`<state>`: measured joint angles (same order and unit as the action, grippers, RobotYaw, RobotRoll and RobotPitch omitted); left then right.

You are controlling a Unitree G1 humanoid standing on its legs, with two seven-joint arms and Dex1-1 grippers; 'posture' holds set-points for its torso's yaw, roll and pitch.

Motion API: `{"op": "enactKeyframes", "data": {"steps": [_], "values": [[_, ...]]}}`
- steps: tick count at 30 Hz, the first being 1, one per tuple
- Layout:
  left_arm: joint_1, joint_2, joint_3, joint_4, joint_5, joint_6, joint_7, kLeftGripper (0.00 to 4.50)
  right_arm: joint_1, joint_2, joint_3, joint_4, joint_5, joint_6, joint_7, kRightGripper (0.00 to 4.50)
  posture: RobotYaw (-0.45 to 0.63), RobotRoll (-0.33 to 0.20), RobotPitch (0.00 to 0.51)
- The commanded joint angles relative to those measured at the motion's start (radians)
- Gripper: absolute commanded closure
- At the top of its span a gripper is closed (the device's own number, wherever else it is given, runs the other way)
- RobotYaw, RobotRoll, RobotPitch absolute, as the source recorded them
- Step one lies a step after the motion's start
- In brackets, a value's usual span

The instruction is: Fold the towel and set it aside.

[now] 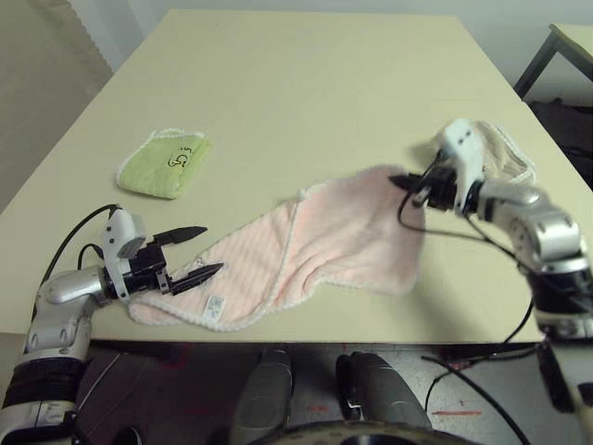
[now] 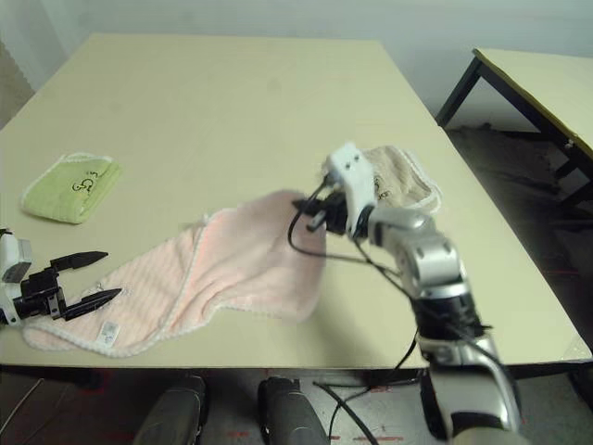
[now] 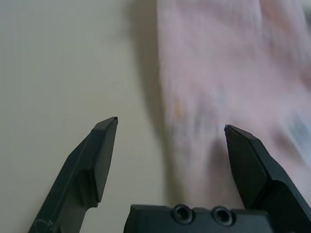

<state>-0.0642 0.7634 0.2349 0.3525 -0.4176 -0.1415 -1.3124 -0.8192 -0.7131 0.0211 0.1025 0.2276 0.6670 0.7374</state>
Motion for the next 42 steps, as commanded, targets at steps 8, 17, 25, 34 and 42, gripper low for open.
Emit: {"op": "enactKeyframes", "data": {"steps": [8, 17, 25, 34, 42], "values": [[-0.041, 0.003, -0.029, 0.067, 0.035, -0.047, -0.032, 0.00, -0.258, -0.083, 0.004, -0.154, 0.332, 0.577, 0.253, 4.45, 0.07, 0.000, 0.130], [-0.040, -0.001, -0.038, 0.069, 0.033, -0.059, -0.039, 0.00, -0.383, -0.087, -0.131, -0.071, 0.987, 0.947, 0.210, 4.45, 0.08, 0.000, 0.127], [0.000, -0.030, -0.158, -0.115, 0.058, -0.024, -0.047, 0.00, -0.583, 0.398, -0.651, 0.258, 0.795, 0.778, -0.727, 4.45, 0.09, 0.000, 0.125], [-0.013, -0.052, -0.195, -0.142, 0.056, -0.009, -0.028, 0.00, -0.546, 0.383, -0.721, 0.224, 0.698, 0.922, -0.921, 4.45, 0.09, 0.000, 0.126], [-0.065, -0.101, -0.316, -0.469, 0.062, 0.306, 0.141, 0.00, -0.515, 0.405, -0.727, 0.181, 0.682, 0.947, -0.907, 4.45, 0.09, 0.000, 0.130]]}}
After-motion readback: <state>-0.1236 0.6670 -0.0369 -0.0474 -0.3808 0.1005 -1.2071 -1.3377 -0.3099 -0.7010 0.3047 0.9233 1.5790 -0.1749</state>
